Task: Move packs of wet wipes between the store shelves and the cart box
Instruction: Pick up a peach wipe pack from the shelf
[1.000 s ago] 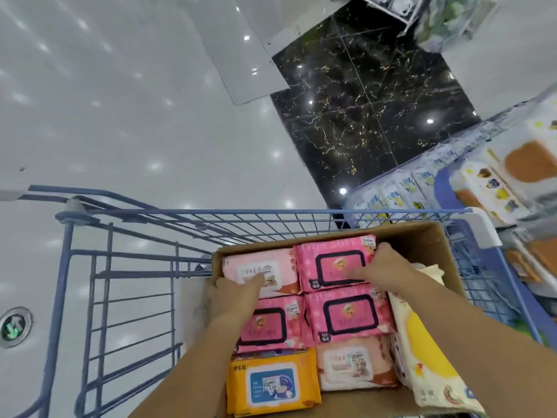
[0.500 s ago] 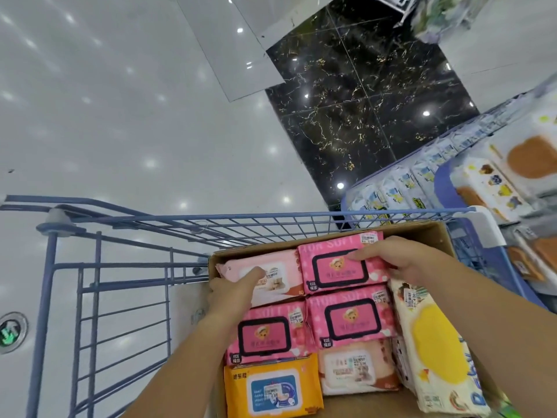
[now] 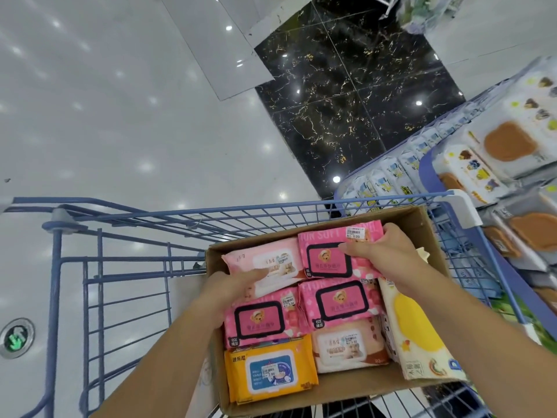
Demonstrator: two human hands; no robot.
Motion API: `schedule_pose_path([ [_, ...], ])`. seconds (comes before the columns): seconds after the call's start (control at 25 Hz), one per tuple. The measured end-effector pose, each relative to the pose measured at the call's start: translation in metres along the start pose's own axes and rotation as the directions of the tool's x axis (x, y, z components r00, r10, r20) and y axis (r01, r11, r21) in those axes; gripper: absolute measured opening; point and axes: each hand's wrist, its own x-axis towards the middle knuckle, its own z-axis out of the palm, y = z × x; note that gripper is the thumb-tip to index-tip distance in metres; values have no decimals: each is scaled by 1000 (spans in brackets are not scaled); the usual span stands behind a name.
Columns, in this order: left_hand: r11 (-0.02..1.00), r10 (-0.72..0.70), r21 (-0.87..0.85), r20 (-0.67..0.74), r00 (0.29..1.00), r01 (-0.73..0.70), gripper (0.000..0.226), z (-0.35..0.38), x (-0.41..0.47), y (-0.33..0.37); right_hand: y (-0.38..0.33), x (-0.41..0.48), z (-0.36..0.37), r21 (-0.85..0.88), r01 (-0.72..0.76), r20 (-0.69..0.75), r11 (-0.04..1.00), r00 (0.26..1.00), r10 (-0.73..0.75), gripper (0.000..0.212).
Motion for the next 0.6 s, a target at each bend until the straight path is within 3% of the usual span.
schedule_pose_path([
  [0.12,991,112,80,-87,990,-105,107,14,-5,-6,-2,-21,-6,56,39,-65,998,997,-35,65],
  [0.24,987,158,40,-71,985,-156,101,27,-14,-6,1,-49,-24,271,55,-36,961,998,-47,40],
  [0.32,986,163,37,3,987,-163,77,23,-30,1,0,-74,-42,374,48,-34,926,999,-38,30],
  [0.44,956,267,117,32,963,-268,43,5,-75,28,-2,-122,-77,503,77,-76,861,996,-45,37],
  [0.6,915,404,-53,134,905,-400,51,-2,-160,65,-4,-200,-133,636,176,-170,752,982,-87,37],
])
